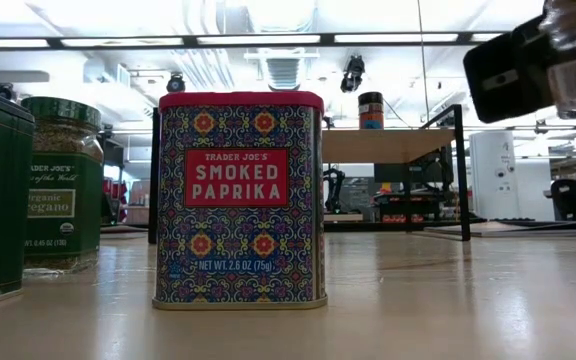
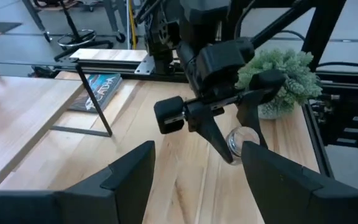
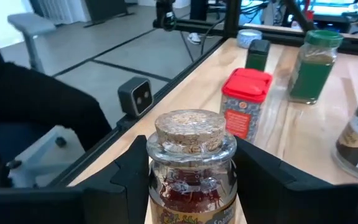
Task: Shelf spices
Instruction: Remove the brown seasoning bottle from the shelf
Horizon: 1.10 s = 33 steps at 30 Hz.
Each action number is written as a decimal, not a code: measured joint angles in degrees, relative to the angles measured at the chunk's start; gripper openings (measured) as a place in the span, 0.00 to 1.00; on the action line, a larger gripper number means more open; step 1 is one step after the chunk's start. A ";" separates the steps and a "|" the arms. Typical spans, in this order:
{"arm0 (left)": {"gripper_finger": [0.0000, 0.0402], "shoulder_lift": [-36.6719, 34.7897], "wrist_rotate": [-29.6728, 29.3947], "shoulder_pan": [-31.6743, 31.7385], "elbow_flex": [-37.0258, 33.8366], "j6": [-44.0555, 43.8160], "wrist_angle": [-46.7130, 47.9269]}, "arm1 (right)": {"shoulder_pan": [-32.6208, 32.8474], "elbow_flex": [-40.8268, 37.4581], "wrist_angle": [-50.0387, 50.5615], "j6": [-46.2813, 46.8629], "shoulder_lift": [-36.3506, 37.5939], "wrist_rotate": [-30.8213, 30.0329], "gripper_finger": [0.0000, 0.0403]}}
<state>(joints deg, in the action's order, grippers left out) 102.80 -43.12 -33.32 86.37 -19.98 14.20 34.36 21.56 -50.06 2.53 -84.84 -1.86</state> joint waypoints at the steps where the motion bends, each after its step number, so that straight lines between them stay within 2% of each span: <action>1: 0.57 0.00 0.01 0.00 0.00 0.02 -0.16 | -0.11 -0.17 0.03 -0.39 -0.01 0.41 0.41; 10: 0.57 -0.09 0.01 0.21 0.00 0.02 -0.28 | -1.26 -3.16 -8.93 -0.17 -3.49 1.22 0.42; 24: 0.57 -0.09 0.00 0.74 0.07 0.45 0.26 | -6.22 0.68 -24.50 0.44 -19.39 14.32 0.42; 33: 0.57 -0.09 -0.01 1.03 -0.15 0.19 0.38 | -6.53 1.39 -31.84 -0.18 -26.17 18.82 0.42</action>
<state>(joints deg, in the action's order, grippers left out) 102.72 -43.13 -32.29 86.22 -19.79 14.58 27.83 22.95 -81.90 2.35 -111.01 16.96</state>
